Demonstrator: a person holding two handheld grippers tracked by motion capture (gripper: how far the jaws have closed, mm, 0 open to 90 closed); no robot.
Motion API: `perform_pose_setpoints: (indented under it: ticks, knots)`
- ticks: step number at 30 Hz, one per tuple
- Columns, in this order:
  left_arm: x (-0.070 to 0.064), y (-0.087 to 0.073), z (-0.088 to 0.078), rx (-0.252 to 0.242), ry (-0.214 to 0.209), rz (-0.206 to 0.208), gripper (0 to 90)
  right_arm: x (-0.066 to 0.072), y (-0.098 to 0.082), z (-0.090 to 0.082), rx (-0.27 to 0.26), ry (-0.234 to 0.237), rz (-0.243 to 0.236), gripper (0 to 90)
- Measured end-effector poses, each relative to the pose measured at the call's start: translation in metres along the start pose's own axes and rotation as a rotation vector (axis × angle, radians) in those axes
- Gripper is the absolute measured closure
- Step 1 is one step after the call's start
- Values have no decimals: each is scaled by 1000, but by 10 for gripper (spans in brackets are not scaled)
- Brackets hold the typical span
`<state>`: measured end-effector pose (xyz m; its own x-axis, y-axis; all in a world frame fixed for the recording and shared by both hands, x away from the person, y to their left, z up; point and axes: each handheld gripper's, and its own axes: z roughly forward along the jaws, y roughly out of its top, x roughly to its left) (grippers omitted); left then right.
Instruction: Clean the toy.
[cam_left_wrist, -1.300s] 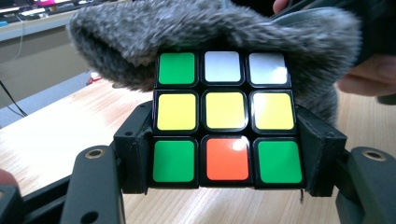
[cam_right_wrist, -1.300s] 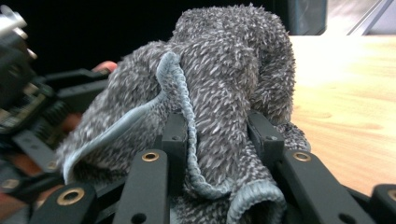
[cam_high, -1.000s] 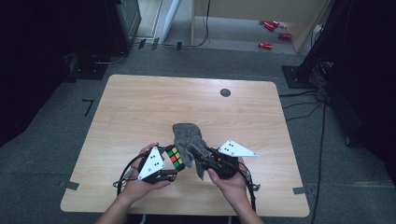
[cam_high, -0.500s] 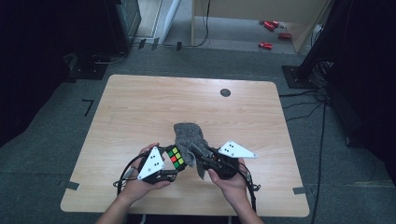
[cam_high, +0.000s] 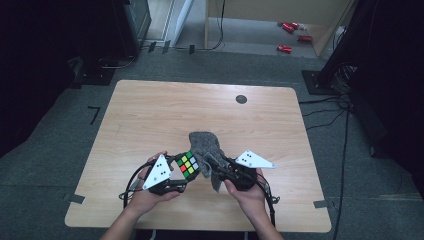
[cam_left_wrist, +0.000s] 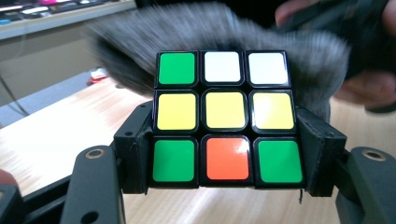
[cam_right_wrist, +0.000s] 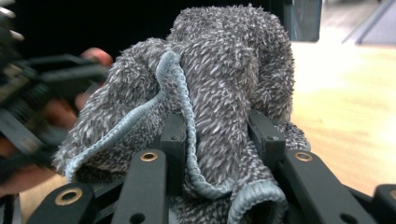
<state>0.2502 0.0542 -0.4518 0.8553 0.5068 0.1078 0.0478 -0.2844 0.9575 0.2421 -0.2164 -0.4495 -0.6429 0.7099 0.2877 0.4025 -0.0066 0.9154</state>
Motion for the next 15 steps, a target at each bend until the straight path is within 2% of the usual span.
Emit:
perform_pose_setpoints:
  ticks: [1,3,5,10,13,15]
  knots:
    - [3,0,-2,-8,5,-13,347,-6,-3,1,5,5,19,650]
    - [9,2,-7,-27,6,-45,347,-12,-7,4,1,24,18,649]
    - [14,3,-10,-49,0,-80,348,-11,-10,5,-18,38,-13,648]
    - [18,5,-15,-73,-24,-119,348,-1,-14,12,-36,70,-103,647]
    - [21,5,-16,-97,-46,-163,347,1,-19,15,-25,69,-124,648]
    - [21,5,-16,-106,-57,-173,347,3,-20,17,-18,74,-141,649]
